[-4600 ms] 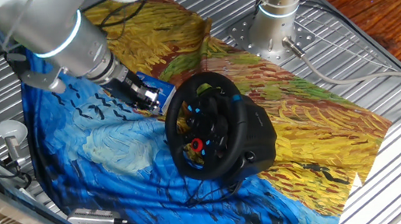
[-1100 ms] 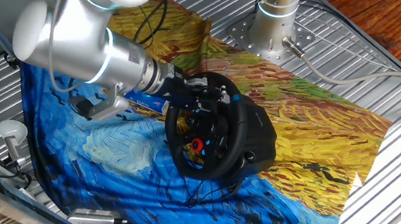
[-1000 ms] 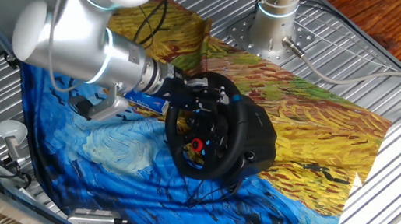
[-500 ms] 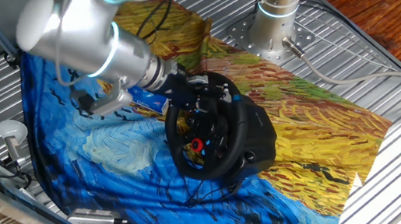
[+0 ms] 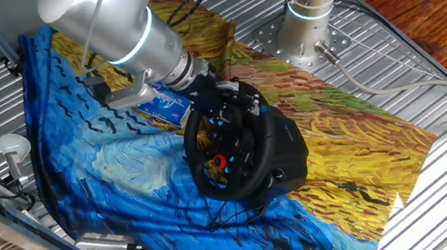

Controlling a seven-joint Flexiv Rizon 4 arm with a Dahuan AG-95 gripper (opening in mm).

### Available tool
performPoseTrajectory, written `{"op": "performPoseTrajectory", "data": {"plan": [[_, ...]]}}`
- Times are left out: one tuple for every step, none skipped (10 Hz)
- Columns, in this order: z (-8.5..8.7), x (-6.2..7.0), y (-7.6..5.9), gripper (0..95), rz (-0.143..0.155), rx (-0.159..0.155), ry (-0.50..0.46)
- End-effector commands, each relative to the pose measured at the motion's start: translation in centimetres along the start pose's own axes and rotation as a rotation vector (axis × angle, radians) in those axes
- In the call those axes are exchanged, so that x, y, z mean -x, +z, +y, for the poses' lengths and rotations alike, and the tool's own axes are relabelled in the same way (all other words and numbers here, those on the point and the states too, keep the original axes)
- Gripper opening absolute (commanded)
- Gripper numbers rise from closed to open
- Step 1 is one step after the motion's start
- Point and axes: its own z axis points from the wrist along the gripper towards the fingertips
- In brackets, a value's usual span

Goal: Rotate the steering wheel 90 degrees counterclockwise

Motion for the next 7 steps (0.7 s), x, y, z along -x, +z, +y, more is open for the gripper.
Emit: {"op": "performPoseTrajectory", "data": {"plan": [[-0.1,0.1,-0.1,57.0,0.015,0.006,-0.018],[-0.1,0.1,-0.1,57.0,0.016,0.007,-0.021],[-0.1,0.1,-0.1,57.0,0.018,0.005,-0.023],[-0.1,0.1,-0.1,57.0,0.020,0.004,-0.024],[0.8,0.2,-0.2,57.0,0.027,0.003,-0.022],[1.3,0.2,-0.2,57.0,0.030,0.000,-0.019],[2.6,0.2,0.1,57.0,0.035,-0.007,-0.014]]}}
